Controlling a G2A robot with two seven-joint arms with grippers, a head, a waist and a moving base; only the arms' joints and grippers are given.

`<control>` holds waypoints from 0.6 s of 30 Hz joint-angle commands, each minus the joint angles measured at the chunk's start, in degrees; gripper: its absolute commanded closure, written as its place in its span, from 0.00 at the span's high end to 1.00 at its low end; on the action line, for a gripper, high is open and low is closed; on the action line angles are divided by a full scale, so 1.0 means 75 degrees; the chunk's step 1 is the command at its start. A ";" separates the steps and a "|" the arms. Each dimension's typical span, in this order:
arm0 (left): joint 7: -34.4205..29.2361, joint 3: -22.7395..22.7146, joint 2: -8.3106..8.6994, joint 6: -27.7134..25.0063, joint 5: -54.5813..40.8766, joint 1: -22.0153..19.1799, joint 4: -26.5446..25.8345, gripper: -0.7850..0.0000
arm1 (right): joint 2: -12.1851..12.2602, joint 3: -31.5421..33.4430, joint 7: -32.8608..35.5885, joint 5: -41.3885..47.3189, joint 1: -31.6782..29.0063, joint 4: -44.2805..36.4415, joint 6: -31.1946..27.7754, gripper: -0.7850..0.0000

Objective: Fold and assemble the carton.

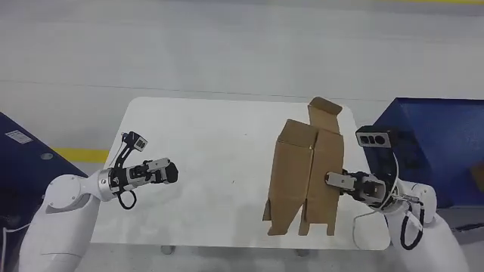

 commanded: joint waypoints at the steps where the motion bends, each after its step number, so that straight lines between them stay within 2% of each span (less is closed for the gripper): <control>1: 0.0000 0.0000 0.0000 0.0000 0.0000 0.0000 0.0000 1.00 | 0.0000 0.0000 0.0000 0.0000 0.0000 0.0000 0.0000 0.00; 3: 0.0000 0.0000 0.0000 0.0000 0.0000 0.0000 0.0000 1.00 | -0.0081 -0.0229 -0.0362 0.1071 -0.0058 -0.0174 0.0173 0.00; 7: 0.0000 0.0000 0.0000 0.0000 0.0000 0.0000 0.0000 1.00 | -0.0022 0.0705 -0.0625 -0.0004 0.0440 -0.0458 -0.0410 0.00; 10: 0.0000 0.0000 0.0000 0.0000 0.0000 0.0000 0.0000 1.00 | 0.0061 0.1877 -0.0931 -0.1235 0.0659 -0.0974 -0.0898 0.00; 14: 0.0000 0.0000 0.0000 0.0000 0.0000 0.0000 0.0000 1.00 | 0.0126 0.3238 -0.1425 -0.2989 0.0612 -0.1990 -0.1233 0.00; 18: 0.0000 0.0000 0.0000 0.0000 0.0000 0.0000 0.0000 1.00 | 0.0149 0.3975 -0.1655 -0.4436 0.0409 -0.3097 -0.1292 0.00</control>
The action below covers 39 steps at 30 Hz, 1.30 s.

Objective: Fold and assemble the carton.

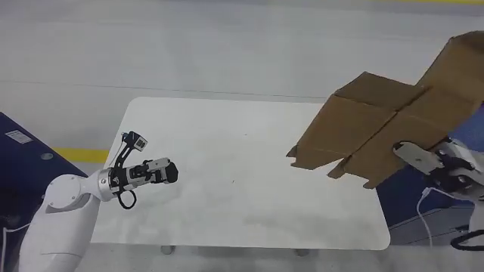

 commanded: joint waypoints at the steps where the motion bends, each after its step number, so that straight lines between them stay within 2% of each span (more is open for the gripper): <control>1: 0.0000 0.0000 0.0000 0.0000 0.0000 0.0000 0.0000 1.00 | 0.0003 0.0362 -0.0128 -0.0897 -0.0107 -0.0540 -0.0086 0.00; 6: 0.0000 0.0000 0.0000 0.0000 0.0000 0.0000 0.0000 1.00 | -0.0026 0.0917 -0.0573 -0.2581 -0.0415 -0.1386 -0.0601 0.00; 15: 0.0000 0.0000 0.0000 0.0000 0.0000 0.0000 0.0000 1.00 | -0.0121 0.1283 -0.1887 -0.6525 -0.0412 -0.1386 -0.2677 0.00; 17: 0.0000 0.0000 0.0000 0.0000 0.0000 0.0000 0.0000 1.00 | -0.0161 0.1232 -0.2371 -0.7488 -0.0367 -0.1386 -0.2966 0.00; 20: 0.0000 0.0000 0.0000 0.0000 0.0000 0.0000 0.0000 1.00 | -0.0169 0.0911 -0.3227 -0.8975 -0.0319 -0.1386 -0.2966 0.00; 26: 0.0000 0.0000 0.0000 0.0000 0.0000 0.0000 0.0000 1.00 | -0.0065 -0.0165 -0.5474 -1.3601 -0.0428 -0.1386 -0.2961 0.00; 30: 0.0000 0.0000 0.0000 0.0000 0.0000 0.0000 0.0000 1.00 | -0.0059 -0.1128 -0.7207 -1.6552 -0.1004 -0.1386 -0.2239 0.00; 34: 0.0000 0.0000 0.0000 0.0000 0.0000 0.0000 0.0000 1.00 | 0.0002 -0.2387 -0.8777 -1.9840 -0.2004 -0.1386 -0.0422 0.00; 37: 0.0000 0.0000 0.0000 0.0000 0.0000 0.0000 0.0000 1.00 | 0.0024 -0.3171 -0.9355 -2.1683 -0.2941 -0.1386 0.1017 0.00; 39: 0.0000 0.0000 0.0000 0.0000 0.0000 0.0000 0.0000 1.00 | 0.0022 -0.3473 -0.9445 -2.2359 -0.3425 -0.1386 0.1665 0.00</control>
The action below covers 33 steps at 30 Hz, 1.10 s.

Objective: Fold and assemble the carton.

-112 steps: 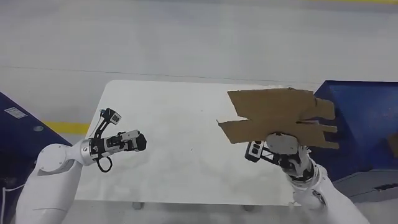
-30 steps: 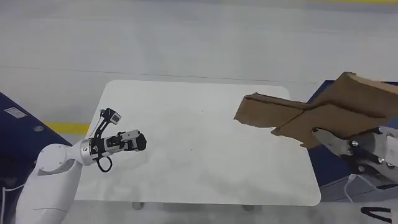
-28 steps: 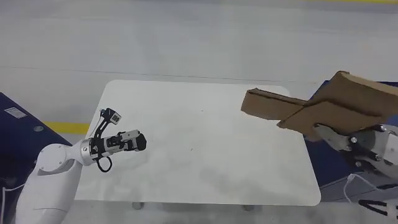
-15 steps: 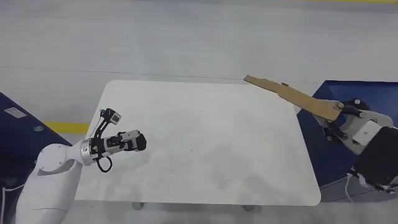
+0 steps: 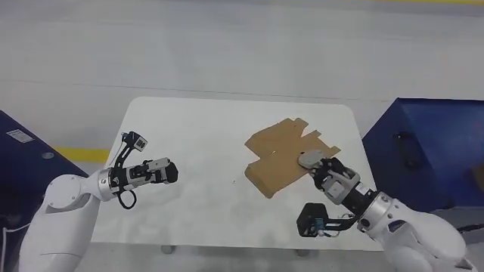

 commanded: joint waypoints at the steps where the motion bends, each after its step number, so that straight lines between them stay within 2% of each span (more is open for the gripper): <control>1: 0.0000 0.0000 0.0000 0.0000 0.0000 0.0000 0.0000 1.00 | -0.0005 -0.0244 -0.0040 -0.0809 -0.0442 0.0000 0.0666 0.00; 5: 0.0000 0.0000 0.0000 0.0000 0.0000 0.0000 0.0000 1.00 | -0.0016 -0.0303 -0.0154 -0.0997 -0.0778 0.0000 0.1089 0.00; 9: 0.0000 0.0000 0.0000 0.0000 0.0000 0.0000 0.0000 1.00 | -0.0011 0.0219 -0.0520 -0.0188 -0.0600 0.0000 0.0779 0.00; 12: 0.0000 0.0000 0.0000 0.0000 0.0000 0.0000 0.0000 1.00 | -0.0017 0.0908 -0.0684 0.1334 -0.0209 0.0000 0.0025 0.00; 14: 0.0000 0.0000 0.0000 0.0000 0.0000 0.0000 0.0000 1.00 | -0.0031 0.1546 -0.0586 0.3047 0.0150 0.0000 -0.0786 0.00; 17: 0.0000 0.0000 0.0000 0.0000 0.0000 0.0000 0.0000 1.00 | -0.0017 0.2505 -0.0011 0.6049 0.0562 0.0000 -0.2543 0.00; 20: 0.0000 0.0000 0.0000 0.0000 0.0000 0.0000 0.0000 1.00 | 0.0035 0.3212 0.1571 0.9611 0.0523 0.0000 -0.3495 0.00; 23: 0.0000 0.0000 0.0000 0.0000 0.0000 0.0000 0.0000 1.00 | 0.0238 0.3304 0.3609 1.3255 0.0342 0.0000 -0.3422 0.00; 26: 0.0000 0.0000 0.0000 0.0000 0.0000 0.0000 0.0000 1.00 | 0.0559 0.3147 0.5889 1.6492 0.0544 0.0066 -0.2601 0.00; 29: 0.0000 0.0000 0.0000 0.0000 0.0000 0.0000 0.0000 1.00 | 0.0854 0.2756 0.8081 1.9170 0.1106 0.0637 -0.1515 0.00; 32: 0.0000 0.0000 0.0000 0.0000 0.0000 0.0000 0.0000 1.00 | 0.1038 0.2072 0.9849 2.1230 0.1756 0.1540 -0.0545 0.00; 33: 0.0000 0.0000 0.0000 0.0000 0.0000 0.0000 0.0000 1.00 | 0.1079 0.1800 1.0413 2.1592 0.1935 0.1912 -0.0283 0.00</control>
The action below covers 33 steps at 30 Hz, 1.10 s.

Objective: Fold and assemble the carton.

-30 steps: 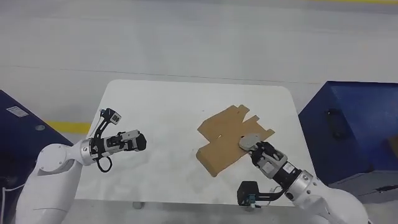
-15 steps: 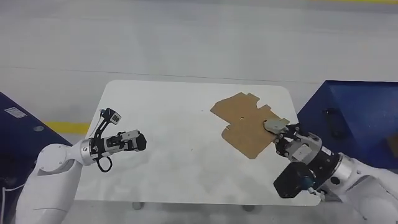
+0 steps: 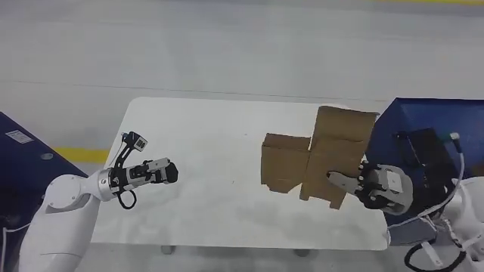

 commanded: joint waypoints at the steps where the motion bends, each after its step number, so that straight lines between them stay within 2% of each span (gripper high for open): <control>1: 0.0000 0.0000 0.0000 0.0000 0.0000 0.0000 0.0000 1.00 | 0.0062 -0.0606 0.1408 0.1352 0.0392 0.0699 0.0510 0.00; 3: 0.0000 0.0000 0.0000 0.0000 0.0000 0.0000 0.0000 1.00 | 0.0079 -0.1248 0.2127 0.1809 0.0715 0.1295 0.0780 0.00; 5: 0.0000 0.0000 0.0000 0.0000 0.0000 0.0000 0.0000 1.00 | 0.0062 -0.1881 0.2418 0.2051 0.1031 0.1738 0.1028 0.00; 9: 0.0000 0.0000 0.0000 0.0000 0.0000 0.0000 0.0000 1.00 | 0.0010 -0.2733 0.2303 0.1626 0.1726 0.2447 0.0913 0.00; 12: 0.0000 0.0000 0.0000 0.0000 0.0000 0.0000 0.0000 1.00 | -0.0056 -0.3208 0.2119 0.1785 0.2076 0.2901 0.0729 0.00; 25: 0.0000 0.0000 0.0000 0.0000 0.0000 0.0000 0.0000 1.00 | -0.0064 -0.3241 0.2094 0.1834 0.2114 0.2946 0.0704 0.00; 33: 0.0000 0.0000 0.0000 0.0000 0.0000 0.0000 0.0000 1.00 | -0.0146 -0.3334 0.1006 0.2018 0.2032 0.3914 0.0892 0.00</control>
